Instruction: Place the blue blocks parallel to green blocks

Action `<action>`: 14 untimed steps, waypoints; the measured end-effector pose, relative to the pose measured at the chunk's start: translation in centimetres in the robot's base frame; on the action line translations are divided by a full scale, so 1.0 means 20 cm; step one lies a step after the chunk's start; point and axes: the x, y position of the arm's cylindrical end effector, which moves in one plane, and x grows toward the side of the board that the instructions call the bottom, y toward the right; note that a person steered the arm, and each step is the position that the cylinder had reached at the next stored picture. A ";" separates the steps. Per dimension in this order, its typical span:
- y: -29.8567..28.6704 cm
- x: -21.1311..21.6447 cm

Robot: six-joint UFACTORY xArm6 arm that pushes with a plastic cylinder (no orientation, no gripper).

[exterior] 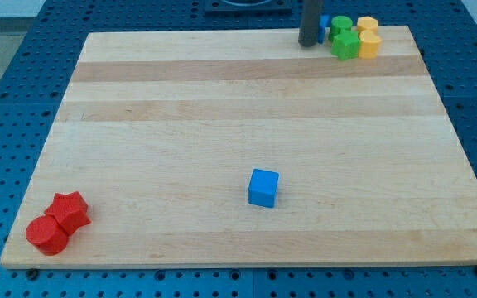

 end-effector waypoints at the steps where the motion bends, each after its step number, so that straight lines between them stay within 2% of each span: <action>1: -0.13 0.18; 2: -0.38 0.38; 4: -0.71 1.01; 5: -0.78 1.34; 6: -0.81 1.57; 7: -0.60 1.66; 8: -0.46 1.62; 10: -0.44 1.26; 12: -0.23 1.00; 14: -0.19 0.66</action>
